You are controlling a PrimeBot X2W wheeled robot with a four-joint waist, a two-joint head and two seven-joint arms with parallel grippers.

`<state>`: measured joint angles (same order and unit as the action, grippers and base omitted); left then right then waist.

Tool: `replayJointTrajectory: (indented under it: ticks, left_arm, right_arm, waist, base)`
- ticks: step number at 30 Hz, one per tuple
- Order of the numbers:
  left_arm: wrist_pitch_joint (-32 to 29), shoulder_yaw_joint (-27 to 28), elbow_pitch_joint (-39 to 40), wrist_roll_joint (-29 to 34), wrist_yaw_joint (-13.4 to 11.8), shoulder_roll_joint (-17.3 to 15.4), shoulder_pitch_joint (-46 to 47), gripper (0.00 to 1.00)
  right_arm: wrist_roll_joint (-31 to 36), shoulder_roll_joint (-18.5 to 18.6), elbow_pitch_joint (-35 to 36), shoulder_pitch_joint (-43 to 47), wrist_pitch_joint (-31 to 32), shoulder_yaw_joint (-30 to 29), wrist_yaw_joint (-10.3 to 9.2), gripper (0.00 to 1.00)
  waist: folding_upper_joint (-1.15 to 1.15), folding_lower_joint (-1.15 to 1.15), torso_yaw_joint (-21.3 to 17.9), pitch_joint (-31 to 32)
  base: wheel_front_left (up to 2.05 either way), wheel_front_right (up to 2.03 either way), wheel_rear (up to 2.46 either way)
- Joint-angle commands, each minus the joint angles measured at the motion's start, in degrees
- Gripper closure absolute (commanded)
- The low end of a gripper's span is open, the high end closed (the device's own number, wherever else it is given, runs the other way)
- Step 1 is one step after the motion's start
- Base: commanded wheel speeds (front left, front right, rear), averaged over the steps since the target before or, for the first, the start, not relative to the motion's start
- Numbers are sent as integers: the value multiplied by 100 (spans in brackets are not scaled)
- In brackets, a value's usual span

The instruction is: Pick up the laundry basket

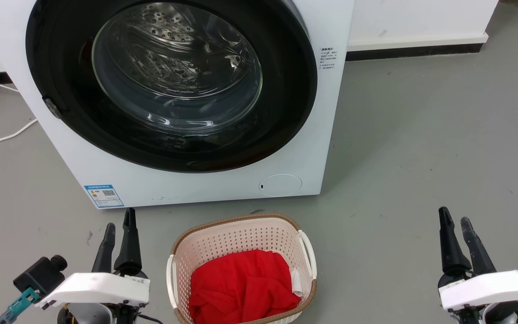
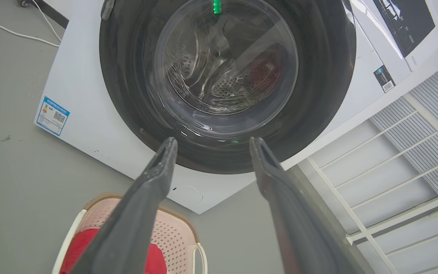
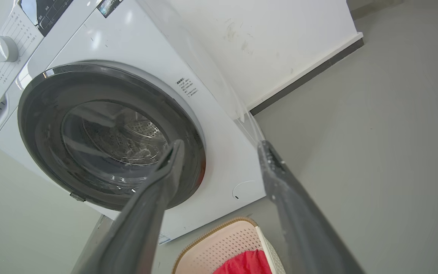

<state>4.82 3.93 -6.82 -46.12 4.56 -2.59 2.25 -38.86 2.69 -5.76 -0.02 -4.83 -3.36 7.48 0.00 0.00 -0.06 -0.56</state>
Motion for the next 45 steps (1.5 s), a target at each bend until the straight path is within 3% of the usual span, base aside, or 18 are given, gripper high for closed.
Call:
replayJointTrajectory:
  ticks: [1,45]
  left_arm:
    - [70,-12,107,239,41,-25,-13,0]
    - [715,-204,149,3135,-143,-33,-301,0]
  right_arm:
    - [234,21,118,-11,-66,11,2,0]
    - [2980,27,459,394,-709,101,1,0]
  waist:
    - [0,0,1,-1]
    - [0,0,-53,6]
  base:
    - [0,0,0]
    - [0,0,0]
